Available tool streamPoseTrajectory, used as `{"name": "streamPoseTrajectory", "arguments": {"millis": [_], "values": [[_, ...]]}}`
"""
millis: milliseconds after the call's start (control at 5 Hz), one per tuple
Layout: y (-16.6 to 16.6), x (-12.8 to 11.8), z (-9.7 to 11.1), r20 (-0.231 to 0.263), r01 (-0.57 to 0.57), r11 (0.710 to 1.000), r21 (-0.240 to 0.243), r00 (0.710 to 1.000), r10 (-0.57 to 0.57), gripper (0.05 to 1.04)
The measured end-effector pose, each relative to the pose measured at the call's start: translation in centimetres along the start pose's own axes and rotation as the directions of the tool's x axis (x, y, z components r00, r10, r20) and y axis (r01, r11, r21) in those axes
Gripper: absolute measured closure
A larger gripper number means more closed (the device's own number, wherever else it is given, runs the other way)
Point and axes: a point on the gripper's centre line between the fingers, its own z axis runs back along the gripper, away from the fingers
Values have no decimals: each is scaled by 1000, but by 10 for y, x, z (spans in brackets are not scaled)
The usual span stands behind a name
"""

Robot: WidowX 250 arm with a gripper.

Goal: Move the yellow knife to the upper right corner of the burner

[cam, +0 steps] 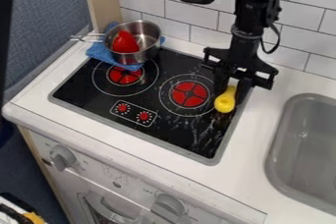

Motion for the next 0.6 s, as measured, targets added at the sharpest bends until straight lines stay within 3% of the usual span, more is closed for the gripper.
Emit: {"name": "streamPoseTrajectory", "arguments": {"millis": [200,400,600], "values": [[-1,2,-3,28,80,997,-12,996,-80,300],[-3,7,29,142,115,992,-40,984,-109,87],[11,9,61,231,97,994,-46,969,-84,79]]}}
